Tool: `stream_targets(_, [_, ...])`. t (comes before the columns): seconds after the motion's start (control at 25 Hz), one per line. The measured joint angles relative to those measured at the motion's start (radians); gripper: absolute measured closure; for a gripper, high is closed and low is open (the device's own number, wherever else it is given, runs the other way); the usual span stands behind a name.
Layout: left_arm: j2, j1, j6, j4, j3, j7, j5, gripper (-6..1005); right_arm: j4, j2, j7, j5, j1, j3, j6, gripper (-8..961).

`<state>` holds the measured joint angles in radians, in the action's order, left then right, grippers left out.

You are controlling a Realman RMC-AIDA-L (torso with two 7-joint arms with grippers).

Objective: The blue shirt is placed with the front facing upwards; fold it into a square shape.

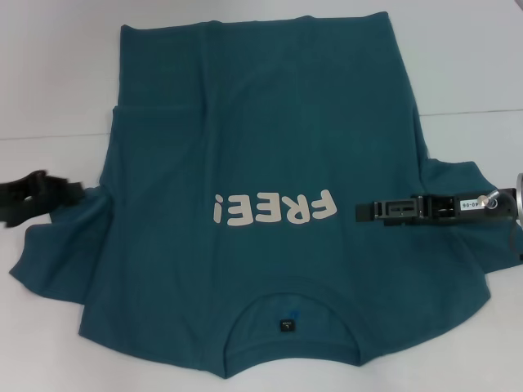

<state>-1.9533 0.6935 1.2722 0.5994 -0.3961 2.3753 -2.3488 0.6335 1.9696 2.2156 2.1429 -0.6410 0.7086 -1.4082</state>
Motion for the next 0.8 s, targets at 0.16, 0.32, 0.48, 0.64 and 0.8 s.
stream_targets(0.16, [-0.010,-0.048,-0.055,0.029,0.001,0.065,0.000,808,0.000,0.000,-0.001,0.000,0.000,0.000,0.000,10])
stream_targets(0.32, [-0.016,-0.075,-0.070,0.054,-0.012,0.056,-0.007,719,0.000,0.000,-0.002,0.000,-0.001,0.000,0.000,10])
stream_targets(0.48, [-0.034,-0.081,-0.076,0.072,-0.023,-0.102,-0.006,636,0.000,0.000,-0.004,0.000,-0.001,0.000,0.000,10])
stream_targets(0.64, [-0.068,-0.087,-0.095,0.112,-0.024,-0.232,-0.004,553,0.000,0.000,-0.005,0.000,0.000,0.000,0.001,10])
stream_targets(0.8, [-0.109,-0.104,-0.155,0.167,-0.033,-0.291,-0.008,371,0.000,-0.002,-0.004,0.000,0.003,0.000,0.002,10])
